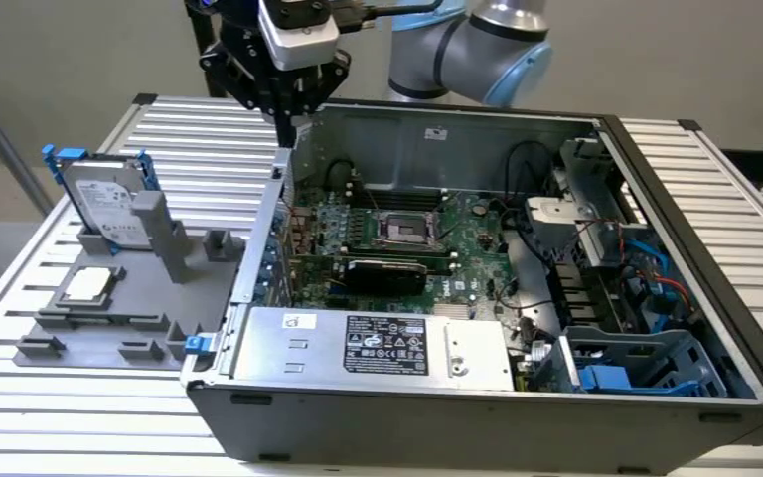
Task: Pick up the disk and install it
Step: 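Reach for the disk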
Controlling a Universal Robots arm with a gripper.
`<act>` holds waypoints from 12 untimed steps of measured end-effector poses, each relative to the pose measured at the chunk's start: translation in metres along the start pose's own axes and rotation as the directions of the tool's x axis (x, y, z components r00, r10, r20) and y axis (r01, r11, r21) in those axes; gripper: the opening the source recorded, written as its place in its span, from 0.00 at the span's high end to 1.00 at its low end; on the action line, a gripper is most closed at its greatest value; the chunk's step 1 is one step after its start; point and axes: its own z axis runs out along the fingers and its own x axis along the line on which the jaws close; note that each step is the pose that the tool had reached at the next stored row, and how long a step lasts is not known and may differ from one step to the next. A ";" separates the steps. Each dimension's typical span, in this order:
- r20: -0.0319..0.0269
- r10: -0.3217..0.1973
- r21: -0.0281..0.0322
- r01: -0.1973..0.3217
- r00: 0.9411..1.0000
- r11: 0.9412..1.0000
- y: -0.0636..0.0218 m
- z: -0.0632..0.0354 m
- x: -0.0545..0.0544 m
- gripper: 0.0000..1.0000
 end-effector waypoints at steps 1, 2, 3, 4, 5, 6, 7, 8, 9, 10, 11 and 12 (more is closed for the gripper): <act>0.000 0.000 0.000 0.000 1.000 1.000 -0.0003 0.0000 0.005 0.89; 0.000 0.000 0.000 0.000 1.000 1.000 -0.0006 -0.0002 0.009 0.89; 0.000 0.000 0.000 0.000 1.000 1.000 -0.0008 -0.0003 0.014 0.89; 0.000 0.000 0.000 0.000 1.000 1.000 -0.0011 -0.0003 0.018 0.89; 0.000 0.000 0.000 0.000 1.000 1.000 -0.0013 -0.0004 0.023 0.89; 0.000 0.000 0.000 0.000 1.000 1.000 -0.0015 -0.0004 0.027 0.89; 0.000 0.000 0.000 0.000 1.000 1.000 -0.0017 -0.0005 0.032 0.89; 0.000 0.000 0.000 0.000 1.000 1.000 -0.0019 -0.0006 0.036 0.89; 0.000 0.000 0.000 0.000 1.000 1.000 -0.0020 -0.0006 0.041 0.89; 0.000 0.000 0.000 0.000 1.000 1.000 -0.0021 -0.0007 0.045 0.89; 0.000 0.000 0.000 0.000 1.000 1.000 -0.0023 -0.0008 0.050 0.89; 0.000 0.000 0.000 0.000 1.000 1.000 -0.0024 -0.0009 0.054 0.89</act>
